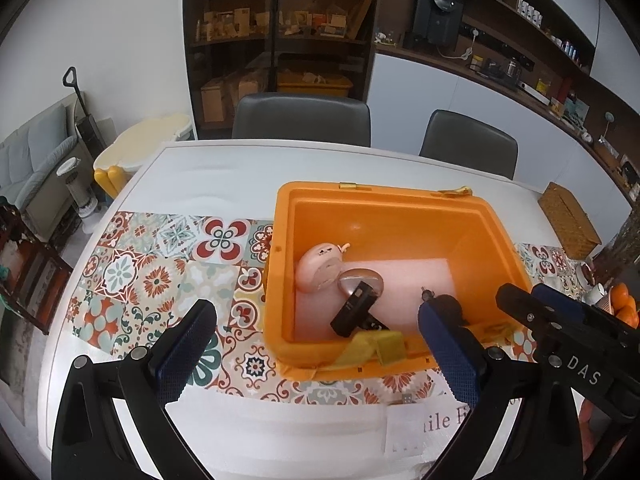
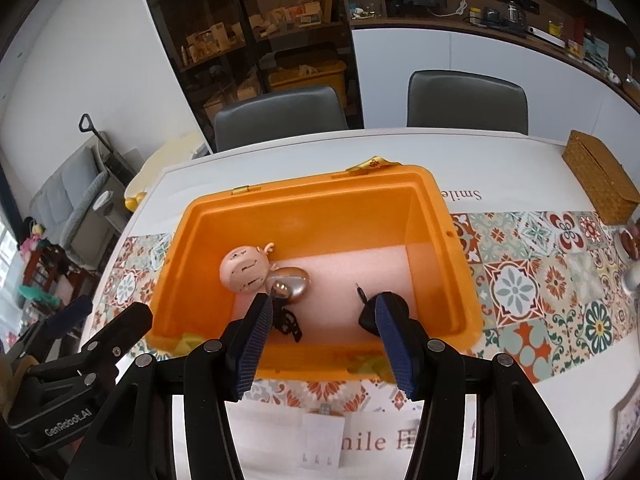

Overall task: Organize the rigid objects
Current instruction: 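Withdraw both tools from the crate toward the items on the table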

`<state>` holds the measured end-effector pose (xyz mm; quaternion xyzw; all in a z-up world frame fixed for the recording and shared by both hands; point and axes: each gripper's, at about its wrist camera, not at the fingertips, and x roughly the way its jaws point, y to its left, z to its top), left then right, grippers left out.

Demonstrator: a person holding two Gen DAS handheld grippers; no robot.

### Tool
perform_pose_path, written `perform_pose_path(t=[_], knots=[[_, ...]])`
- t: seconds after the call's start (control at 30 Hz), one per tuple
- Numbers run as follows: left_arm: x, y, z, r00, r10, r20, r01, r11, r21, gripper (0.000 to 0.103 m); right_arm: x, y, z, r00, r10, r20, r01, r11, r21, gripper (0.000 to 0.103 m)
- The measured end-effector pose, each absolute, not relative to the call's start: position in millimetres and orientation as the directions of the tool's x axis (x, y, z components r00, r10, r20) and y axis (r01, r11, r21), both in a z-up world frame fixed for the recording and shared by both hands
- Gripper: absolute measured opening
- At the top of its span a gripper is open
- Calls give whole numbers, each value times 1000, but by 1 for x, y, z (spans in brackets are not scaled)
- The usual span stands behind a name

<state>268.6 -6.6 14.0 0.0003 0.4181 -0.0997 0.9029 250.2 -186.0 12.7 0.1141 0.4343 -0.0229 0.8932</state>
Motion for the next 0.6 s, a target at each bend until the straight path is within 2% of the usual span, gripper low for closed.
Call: perform_pose_path(t=[0.6], knots=[[224, -11, 9, 602, -215, -769, 237, 968, -86, 103, 191, -192, 9, 613, 48, -788, 190, 960, 206, 54]])
